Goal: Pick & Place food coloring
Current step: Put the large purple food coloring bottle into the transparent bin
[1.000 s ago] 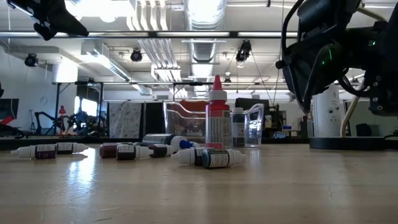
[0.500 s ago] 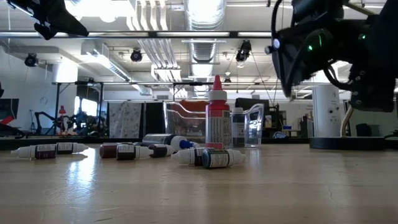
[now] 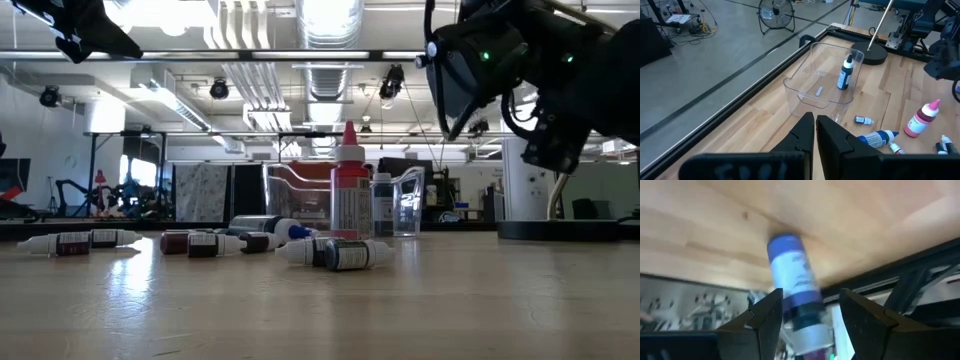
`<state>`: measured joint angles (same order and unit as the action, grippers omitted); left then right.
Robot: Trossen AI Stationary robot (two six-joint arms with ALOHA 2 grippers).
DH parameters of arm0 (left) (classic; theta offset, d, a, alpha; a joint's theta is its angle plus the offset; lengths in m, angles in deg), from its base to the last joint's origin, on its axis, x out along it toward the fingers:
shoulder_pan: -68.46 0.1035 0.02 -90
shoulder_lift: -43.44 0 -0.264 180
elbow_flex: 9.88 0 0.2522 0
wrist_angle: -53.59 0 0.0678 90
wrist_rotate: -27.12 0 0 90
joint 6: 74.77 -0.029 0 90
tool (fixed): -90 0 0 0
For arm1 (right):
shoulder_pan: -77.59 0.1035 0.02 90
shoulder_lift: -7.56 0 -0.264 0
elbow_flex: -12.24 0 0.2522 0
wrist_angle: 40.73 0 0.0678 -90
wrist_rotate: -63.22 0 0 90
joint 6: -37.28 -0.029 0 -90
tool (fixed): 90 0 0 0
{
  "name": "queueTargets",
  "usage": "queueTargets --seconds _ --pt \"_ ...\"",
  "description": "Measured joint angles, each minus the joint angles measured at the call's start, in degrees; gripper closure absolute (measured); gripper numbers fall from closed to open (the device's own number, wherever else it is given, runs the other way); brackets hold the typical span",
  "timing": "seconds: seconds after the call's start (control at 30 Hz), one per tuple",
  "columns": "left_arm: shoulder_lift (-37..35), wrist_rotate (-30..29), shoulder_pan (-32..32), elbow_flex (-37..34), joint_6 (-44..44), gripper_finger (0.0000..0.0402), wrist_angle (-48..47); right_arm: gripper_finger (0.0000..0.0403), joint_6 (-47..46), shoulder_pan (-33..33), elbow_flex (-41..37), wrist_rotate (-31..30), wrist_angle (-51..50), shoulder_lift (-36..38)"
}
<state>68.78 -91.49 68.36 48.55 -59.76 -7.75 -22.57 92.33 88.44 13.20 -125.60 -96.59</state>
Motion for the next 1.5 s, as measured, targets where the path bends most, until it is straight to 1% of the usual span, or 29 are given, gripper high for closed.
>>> queueTargets --seconds 0.2,0.33,0.43,0.5,0.57,0.73,0.8,0.83,0.93,1.03,1.1,1.2,1.27,1.33,1.43,1.47,1.5 --pt "0.0 -0.01 0.01 0.0 0.05 0.0402 0.03 0.0215 -0.89 0.03 2.05 -0.7 -0.52 0.51" --pt "0.0 0.01 0.02 0.0 0.07 0.0402 0.04 0.0215 -3.06 0.04 3.24 -5.24 -0.58 1.8" --pt "0.0 0.01 0.0 0.0 0.09 0.0402 0.05 0.0215 -7.33 0.16 4.12 -10.05 -0.14 4.91" --pt "0.0 -0.01 0.02 0.0 0.09 0.0402 0.08 0.0216 -12.17 0.59 4.14 -13.8 0.97 8.38" --pt "0.0 0.01 0.0 0.0 0.09 0.0402 0.09 0.0216 -19.67 1.52 3.06 -17.64 3.47 12.83" --pt "0.0 0.01 0.0 0.0 -0.04 0.0402 0.25 0.0216 -44.28 6.24 -3.24 -25.11 9.62 25.85" --pt "0.0 0.01 0.01 0.0 -0.15 0.0402 0.65 0.0216 -52.89 9.16 -5.71 -27.04 10.87 30.12" --pt "0.0 0.01 0.0 0.0 -0.15 0.0402 0.66 0.0216 -55.77 10.54 -6.6 -27.64 11.24 31.82" --pt "0.0 0.03 0.02 -0.02 -0.17 0.0402 1.29 0.0216 -61.42 14.26 -7.96 -28.0 11.94 35.56" --pt "0.0 0.03 0.01 -0.02 0.06 0.0402 1.87 0.0216 -61.09 17.13 -7.57 -28.26 11.33 36.94" --pt "0.0 0.03 0.02 -0.02 0.07 0.0402 2.87 0.0216 -57.02 18.89 -6.53 -29.66 11.26 36.79" --pt "0.24 -0.22 0.02 -0.02 0.07 0.0402 4.84 0.0215 -49.01 21.63 -4.74 -33.81 10.28 35.26" --pt "0.55 -1.2 0.02 -0.02 0.09 0.0402 5.62 0.0213 -44.98 23.13 -3.9 -34.79 9.86 33.73" --pt "0.82 -2.29 0.02 -0.02 0.11 0.0402 5.97 0.021 -39.01 24.51 -3.39 -33.31 9.93 32.2" --pt "1.17 -3.06 0.02 -0.02 0.12 0.0402 6.0 0.0207 -32.81 25.27 -2.59 -26.69 9.81 30.04" --pt "1.33 -3.28 0.02 -0.02 0.18 0.0402 5.99 0.0207 -30.88 25.61 -2.11 -26.31 9.87 29.41" --pt "1.55 -3.64 0.02 -0.02 0.56 0.0402 5.99 0.0207 -28.8 26.14 -1.35 -27.46 9.82 28.86"
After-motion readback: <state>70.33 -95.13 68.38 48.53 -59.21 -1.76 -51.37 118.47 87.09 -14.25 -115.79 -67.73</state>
